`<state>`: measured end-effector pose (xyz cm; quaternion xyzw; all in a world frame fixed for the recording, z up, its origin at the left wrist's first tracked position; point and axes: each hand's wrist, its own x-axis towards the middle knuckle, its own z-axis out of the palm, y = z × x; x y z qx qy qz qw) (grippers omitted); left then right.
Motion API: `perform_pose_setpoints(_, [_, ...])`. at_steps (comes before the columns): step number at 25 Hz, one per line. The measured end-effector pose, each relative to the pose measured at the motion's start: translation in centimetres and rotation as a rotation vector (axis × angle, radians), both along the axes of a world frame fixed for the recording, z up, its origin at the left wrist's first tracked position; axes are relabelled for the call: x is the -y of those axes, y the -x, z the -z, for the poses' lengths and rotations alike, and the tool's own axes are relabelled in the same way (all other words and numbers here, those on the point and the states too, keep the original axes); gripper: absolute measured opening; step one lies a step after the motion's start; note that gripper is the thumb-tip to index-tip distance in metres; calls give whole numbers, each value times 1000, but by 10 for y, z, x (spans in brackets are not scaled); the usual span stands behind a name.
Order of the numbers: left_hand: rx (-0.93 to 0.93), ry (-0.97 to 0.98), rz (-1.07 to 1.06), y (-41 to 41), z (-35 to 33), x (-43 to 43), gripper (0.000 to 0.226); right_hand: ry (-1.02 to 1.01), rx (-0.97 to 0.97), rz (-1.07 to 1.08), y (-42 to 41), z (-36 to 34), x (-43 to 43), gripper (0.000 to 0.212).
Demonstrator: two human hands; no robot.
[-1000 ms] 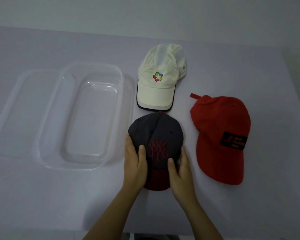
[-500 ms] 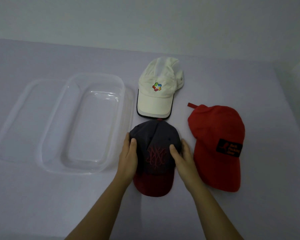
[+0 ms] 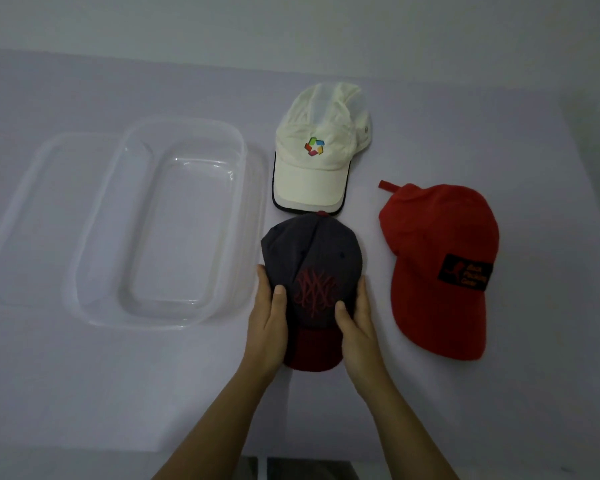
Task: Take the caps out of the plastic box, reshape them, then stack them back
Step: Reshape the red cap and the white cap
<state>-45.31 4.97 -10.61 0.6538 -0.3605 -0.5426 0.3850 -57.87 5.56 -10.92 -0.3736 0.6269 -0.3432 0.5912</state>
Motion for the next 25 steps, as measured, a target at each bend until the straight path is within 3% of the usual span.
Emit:
perform_pose_setpoints(5, [-3,9,4,-15,4,-6,55,6,0,-50,15,-1,-4,83])
perform_pose_setpoints(8, [49,25,147,-23,8,-26,61,-14,-155,-258,26,-2,-26,91])
perform_pose_setpoints(12, [29,39,205,-22,14,-38,64,1,-182,-413,18,1,-42,97])
perform_pose_setpoints(15, [198,92,161,-16,9,-40,63,88,-299,-325,17,0,-40,94])
perform_pose_setpoints(18, [413,321,207,0,-2,-41,67,251,-493,-157,30,-8,-40,92])
perform_pose_setpoints(22, [464,599,442,47,-13,-35,79,387,-753,80,82,0,-49,95])
perform_pose_setpoints(25, [477,571,682,92,-8,-32,77,272,-914,81,131,18,-54,102])
